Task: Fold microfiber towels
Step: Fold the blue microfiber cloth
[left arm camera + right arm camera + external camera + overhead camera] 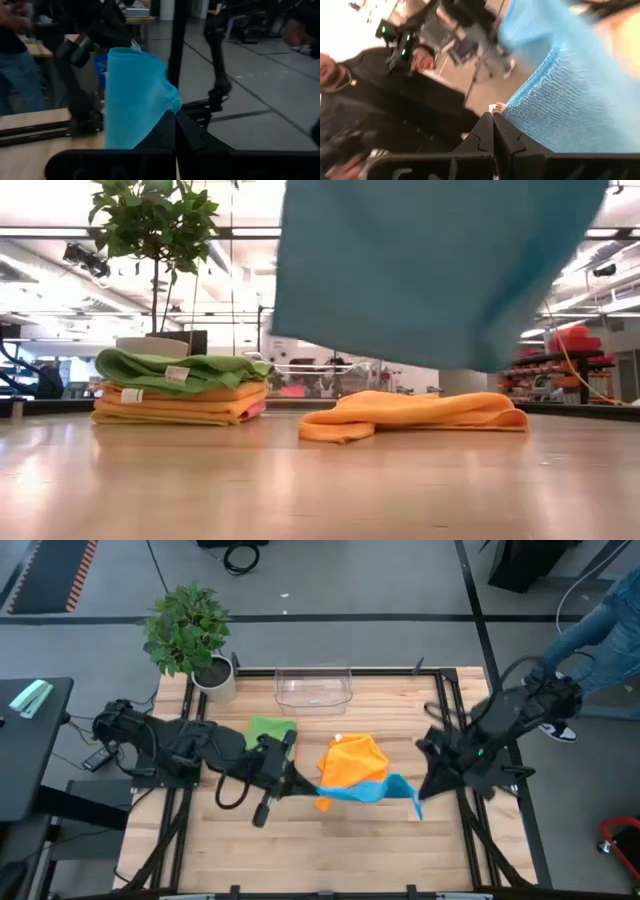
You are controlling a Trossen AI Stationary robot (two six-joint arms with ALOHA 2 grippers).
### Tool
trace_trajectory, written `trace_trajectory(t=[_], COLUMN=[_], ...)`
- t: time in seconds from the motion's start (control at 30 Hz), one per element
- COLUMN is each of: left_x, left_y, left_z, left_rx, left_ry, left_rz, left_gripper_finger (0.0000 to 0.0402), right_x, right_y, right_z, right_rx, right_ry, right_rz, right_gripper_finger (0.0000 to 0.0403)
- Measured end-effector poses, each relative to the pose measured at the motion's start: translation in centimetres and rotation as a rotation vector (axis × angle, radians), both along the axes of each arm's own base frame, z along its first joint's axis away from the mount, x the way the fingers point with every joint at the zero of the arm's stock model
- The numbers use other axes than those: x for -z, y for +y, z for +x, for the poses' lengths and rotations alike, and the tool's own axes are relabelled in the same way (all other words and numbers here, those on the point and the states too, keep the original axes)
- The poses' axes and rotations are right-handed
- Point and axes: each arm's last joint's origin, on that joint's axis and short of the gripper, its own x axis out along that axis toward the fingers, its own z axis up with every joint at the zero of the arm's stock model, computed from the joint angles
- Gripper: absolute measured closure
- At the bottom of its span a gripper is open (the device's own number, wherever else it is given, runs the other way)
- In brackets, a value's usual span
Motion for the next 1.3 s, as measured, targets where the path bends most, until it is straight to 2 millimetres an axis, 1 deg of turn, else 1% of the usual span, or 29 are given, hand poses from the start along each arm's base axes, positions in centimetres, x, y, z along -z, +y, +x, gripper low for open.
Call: trace_trajectory(t=[0.07, 0.13, 0.2, 0.3, 0.37, 0.43, 0.5, 0.53, 0.6, 0.63, 0.7, 0.8, 0.87, 0.93, 1.03, 1.17, 1.23, 1.3], left_x=[0.4, 2.1, 5.3, 11.7, 16.0, 19.5, 22.2, 23.2, 24.6, 24.8, 24.6, 24.1, 23.8, 23.4, 21.4, 18.9, 17.1, 14.9], left_y=[-0.6, -2.2, -4.4, -8.2, -10.5, -12.1, -13.0, -13.3, -13.7, -13.9, -14.3, -14.9, -15.1, -15.2, -15.2, -13.9, -12.2, -10.0], left_z=[0.0, 0.1, 0.5, 0.4, -0.3, -1.4, -2.8, -3.5, -4.5, -4.9, -5.4, -5.6, -5.7, -5.6, -6.2, -7.2, -7.0, -6.9], left_rx=[0.030, 0.064, 0.103, 0.121, 0.122, 0.105, 0.061, 0.033, -0.021, -0.039, -0.046, -0.030, -0.020, -0.003, 0.032, -0.047, -0.107, -0.152], left_ry=[0.032, 0.113, 0.217, 0.342, 0.353, 0.329, 0.313, 0.309, 0.310, 0.302, 0.281, 0.273, 0.269, 0.257, 0.205, 0.120, 0.043, -0.028], left_rz=[-0.028, -0.046, -0.048, -0.089, -0.169, -0.275, -0.387, -0.436, -0.506, -0.524, -0.547, -0.551, -0.558, -0.548, -0.526, -0.461, -0.423, -0.391], left_gripper_finger=[0.0400, 0.0400, 0.0400, 0.0400, 0.0400, 0.0400, 0.0400, 0.0400, 0.0400, 0.0400, 0.0400, 0.0400, 0.0400, 0.0400, 0.0400, 0.0400, 0.0400, 0.0400], right_x=[0.6, 1.7, 3.5, 7.2, 10.4, 13.7, 16.9, 18.2, 20.1, 20.7, 21.0, 20.3, 19.2, 17.7, 15.5, 12.7, 11.5, 10.4], right_y=[1.6, 3.8, 6.4, 10.5, 13.2, 15.6, 17.6, 18.4, 19.6, 20.0, 20.4, 19.8, 18.8, 17.6, 15.4, 12.1, 10.0, 7.8], right_z=[0.4, 1.2, 2.4, 4.7, 6.1, 7.2, 7.9, 8.2, 8.7, 8.9, 9.2, 9.8, 10.1, 10.5, 11.0, 11.2, 10.9, 10.2], right_rx=[-0.042, -0.077, -0.103, -0.107, -0.110, -0.108, -0.112, -0.116, -0.135, -0.147, -0.172, -0.177, -0.164, -0.133, -0.085, -0.060, -0.051, -0.039], right_ry=[0.040, 0.090, 0.148, 0.260, 0.363, 0.473, 0.580, 0.625, 0.695, 0.717, 0.731, 0.699, 0.660, 0.593, 0.478, 0.373, 0.351, 0.356], right_rz=[-0.009, -0.047, -0.109, -0.218, -0.272, -0.315, -0.342, -0.340, -0.311, -0.287, -0.253, -0.223, -0.216, -0.204, -0.212, -0.219, -0.241, -0.264], right_gripper_finger=[0.0403, 0.0403, 0.0403, 0.0403, 0.0403, 0.0403, 0.0403, 0.0403, 0.0403, 0.0403, 0.0403, 0.0403, 0.0403, 0.0403, 0.0403, 0.0403, 0.0403, 0.0403])
